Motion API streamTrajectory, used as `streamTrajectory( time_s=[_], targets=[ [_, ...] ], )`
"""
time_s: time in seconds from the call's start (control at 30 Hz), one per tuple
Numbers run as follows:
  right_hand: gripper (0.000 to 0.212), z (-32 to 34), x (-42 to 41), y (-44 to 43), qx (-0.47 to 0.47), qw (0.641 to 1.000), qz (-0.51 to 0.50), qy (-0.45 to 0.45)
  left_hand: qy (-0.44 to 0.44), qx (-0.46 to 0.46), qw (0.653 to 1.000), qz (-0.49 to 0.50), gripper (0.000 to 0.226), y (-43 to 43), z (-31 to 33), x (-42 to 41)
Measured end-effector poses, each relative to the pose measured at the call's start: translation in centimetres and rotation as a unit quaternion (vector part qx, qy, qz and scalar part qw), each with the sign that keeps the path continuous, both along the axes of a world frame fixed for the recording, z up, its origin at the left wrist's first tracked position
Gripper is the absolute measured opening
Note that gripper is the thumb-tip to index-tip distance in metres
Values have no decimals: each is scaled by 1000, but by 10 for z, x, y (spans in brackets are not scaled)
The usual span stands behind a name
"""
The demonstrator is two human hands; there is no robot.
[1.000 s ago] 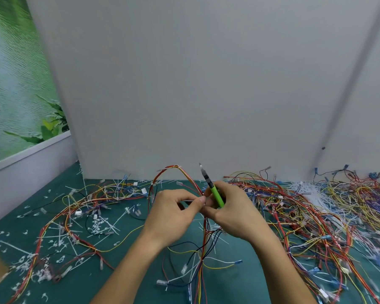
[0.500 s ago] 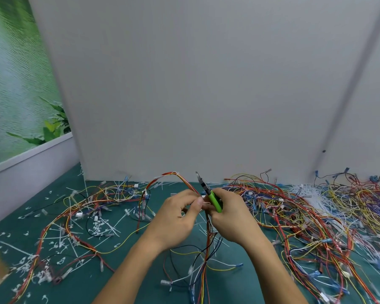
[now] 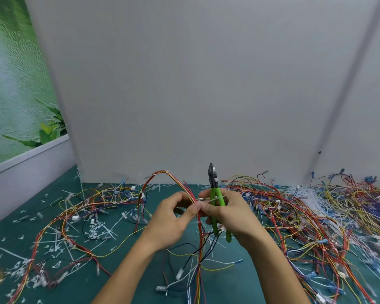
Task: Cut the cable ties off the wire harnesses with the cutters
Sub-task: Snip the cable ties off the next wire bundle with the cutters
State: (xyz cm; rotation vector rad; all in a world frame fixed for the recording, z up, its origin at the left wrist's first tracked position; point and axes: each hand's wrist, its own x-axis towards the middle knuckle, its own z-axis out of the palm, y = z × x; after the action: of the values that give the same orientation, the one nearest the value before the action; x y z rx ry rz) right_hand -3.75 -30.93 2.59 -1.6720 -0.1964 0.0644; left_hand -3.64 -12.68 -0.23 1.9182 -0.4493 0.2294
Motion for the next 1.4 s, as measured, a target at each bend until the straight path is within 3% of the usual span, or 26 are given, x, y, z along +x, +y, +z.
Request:
streamTrajectory(
  time_s=[0.2,0.53,0.8,0.97,1.27,1.4],
  targets=[
    [20,-3,3,-3,45,998,-2,33,85,-117,989,-30,35,-10,-2,-2],
    [24,-2,5,-9,46,998,20,23,153,-121,978,-69,38,-8,1,-5],
    [22,-2,4,-7,21,999,26,-25,245,-251,924,-152,47,-5,-1,-4],
    [16,-1,3,-4,0,998,24,-57,246,-293,909,-165,28,-10,-1,-6],
    [13,-5,3,-2,53,997,40,-43,237,-318,905,-155,41,-13,0,-8],
    [12,-9,4,4,88,995,20,-32,222,-327,909,-136,37,-15,1,-9]
  ],
)
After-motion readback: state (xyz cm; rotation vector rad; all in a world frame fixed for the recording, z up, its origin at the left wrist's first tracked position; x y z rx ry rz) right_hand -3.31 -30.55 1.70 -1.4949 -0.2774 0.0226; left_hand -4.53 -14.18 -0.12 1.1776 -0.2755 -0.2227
